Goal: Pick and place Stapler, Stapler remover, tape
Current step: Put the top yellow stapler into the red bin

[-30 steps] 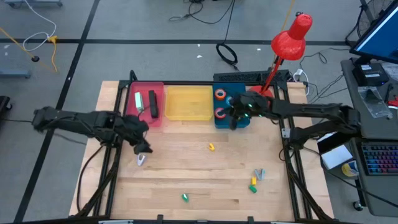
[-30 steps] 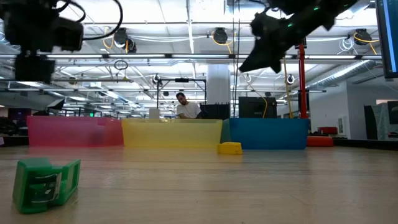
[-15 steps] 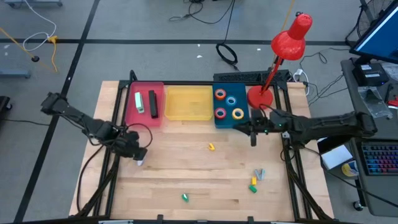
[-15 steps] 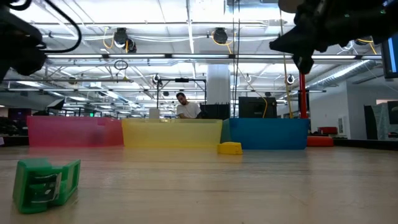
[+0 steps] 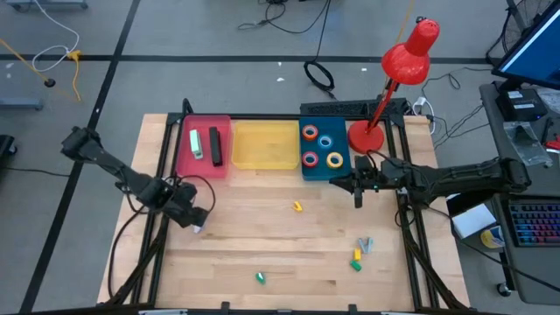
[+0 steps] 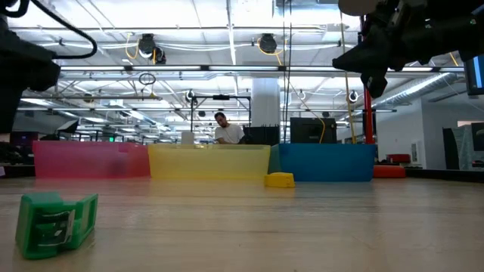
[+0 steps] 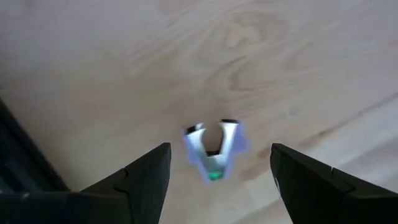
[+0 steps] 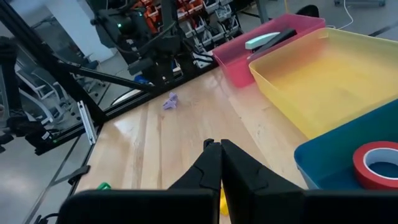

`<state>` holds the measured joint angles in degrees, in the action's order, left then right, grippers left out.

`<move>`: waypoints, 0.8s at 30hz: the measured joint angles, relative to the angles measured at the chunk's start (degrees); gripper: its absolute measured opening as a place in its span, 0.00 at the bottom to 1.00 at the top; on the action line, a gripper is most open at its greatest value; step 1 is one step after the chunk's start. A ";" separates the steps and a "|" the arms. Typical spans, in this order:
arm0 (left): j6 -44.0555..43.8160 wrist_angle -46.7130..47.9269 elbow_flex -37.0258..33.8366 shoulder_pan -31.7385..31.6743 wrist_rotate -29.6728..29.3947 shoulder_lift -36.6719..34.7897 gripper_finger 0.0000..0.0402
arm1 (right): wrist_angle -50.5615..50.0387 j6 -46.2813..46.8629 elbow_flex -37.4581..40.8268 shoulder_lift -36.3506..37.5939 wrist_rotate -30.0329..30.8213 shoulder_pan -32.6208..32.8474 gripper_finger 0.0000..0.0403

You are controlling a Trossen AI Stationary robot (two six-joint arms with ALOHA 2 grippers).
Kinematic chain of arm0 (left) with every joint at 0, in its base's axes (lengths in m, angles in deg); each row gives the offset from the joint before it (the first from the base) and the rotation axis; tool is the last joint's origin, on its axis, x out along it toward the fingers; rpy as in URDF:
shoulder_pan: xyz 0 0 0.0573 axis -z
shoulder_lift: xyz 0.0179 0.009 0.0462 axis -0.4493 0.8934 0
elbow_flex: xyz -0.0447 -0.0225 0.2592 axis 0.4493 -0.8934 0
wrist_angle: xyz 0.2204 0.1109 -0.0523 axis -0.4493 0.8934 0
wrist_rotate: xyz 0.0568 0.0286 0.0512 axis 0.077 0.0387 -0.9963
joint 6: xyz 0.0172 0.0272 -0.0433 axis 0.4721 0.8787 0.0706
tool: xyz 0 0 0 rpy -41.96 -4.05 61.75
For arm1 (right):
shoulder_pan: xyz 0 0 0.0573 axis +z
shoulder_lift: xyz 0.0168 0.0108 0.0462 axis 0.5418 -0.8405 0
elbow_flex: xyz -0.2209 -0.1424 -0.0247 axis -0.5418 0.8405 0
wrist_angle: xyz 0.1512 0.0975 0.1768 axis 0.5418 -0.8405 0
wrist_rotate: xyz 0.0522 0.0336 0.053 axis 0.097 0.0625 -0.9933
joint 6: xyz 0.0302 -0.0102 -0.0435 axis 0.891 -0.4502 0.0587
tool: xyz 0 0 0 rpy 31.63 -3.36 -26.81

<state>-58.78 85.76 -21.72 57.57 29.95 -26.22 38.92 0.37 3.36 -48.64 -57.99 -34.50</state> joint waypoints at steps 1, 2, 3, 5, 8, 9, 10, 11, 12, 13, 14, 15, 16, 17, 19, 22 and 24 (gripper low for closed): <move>-0.12 0.33 0.00 0.00 0.31 0.84 0.68 | -0.04 -0.02 0.01 -0.02 0.00 0.00 0.00; -0.18 0.44 0.00 0.00 0.46 1.69 0.68 | -0.04 -0.05 -0.01 -0.02 -0.01 0.00 0.00; -0.18 0.47 0.00 0.00 0.47 2.54 0.68 | -0.02 -0.07 -0.01 0.00 0.00 0.00 0.00; -1.04 0.52 0.00 0.00 0.52 4.08 0.68 | -0.04 -0.11 -0.01 -0.02 -0.04 -0.02 0.00; -3.28 0.40 0.00 -0.04 1.23 6.13 0.68 | -0.02 -0.13 -0.01 -0.02 -0.04 -0.02 0.00; -3.38 0.42 0.00 -0.04 2.31 6.74 0.68 | -0.03 -0.13 0.00 -0.02 -0.07 -0.02 0.00; -3.35 0.46 0.00 -0.04 3.74 7.32 0.68 | -0.04 -0.13 -0.01 -0.02 -0.05 -0.02 0.00; -3.17 0.43 0.00 -0.04 5.33 7.94 0.68 | -0.04 -0.13 -0.01 -0.02 -0.06 -0.02 0.00; -2.89 0.37 0.00 -0.04 6.63 8.58 0.68 | -0.04 -0.15 -0.01 -0.02 -0.07 -0.02 0.00; -2.64 0.33 0.00 -0.03 7.75 9.20 0.68 | -0.04 -0.15 -0.01 -0.02 -0.07 -0.02 0.00; -2.49 0.31 0.00 -0.04 8.43 9.80 0.68 | -0.04 -0.15 -0.01 -0.02 -0.07 -0.02 0.00; -2.49 0.31 0.00 -0.04 8.69 10.37 0.68 | -0.04 -0.15 -0.01 -0.02 -0.07 -0.02 0.00; -2.47 0.31 0.00 -0.04 8.96 10.92 0.68 | -0.04 -0.15 -0.01 -0.02 -0.07 -0.02 0.00; -2.47 0.29 0.00 -0.04 9.10 11.39 0.68 | -0.04 -0.17 -0.01 -0.02 -0.09 -0.02 0.00; -2.46 0.10 -0.04 -0.04 9.27 11.97 0.68 | -0.04 -0.15 -0.01 -0.02 -0.09 -0.02 0.00; -2.45 -1.00 -0.04 -0.04 9.42 12.09 0.68 | -0.04 -0.16 -0.01 -0.02 -0.09 -0.02 0.00; -2.38 -1.82 -0.04 -0.04 9.02 12.06 0.68 | -0.04 -0.15 -0.01 -0.02 -0.09 -0.02 0.00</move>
<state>-61.17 83.93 -21.76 57.53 38.97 -14.16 38.88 0.21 3.35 -48.66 -58.08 -34.52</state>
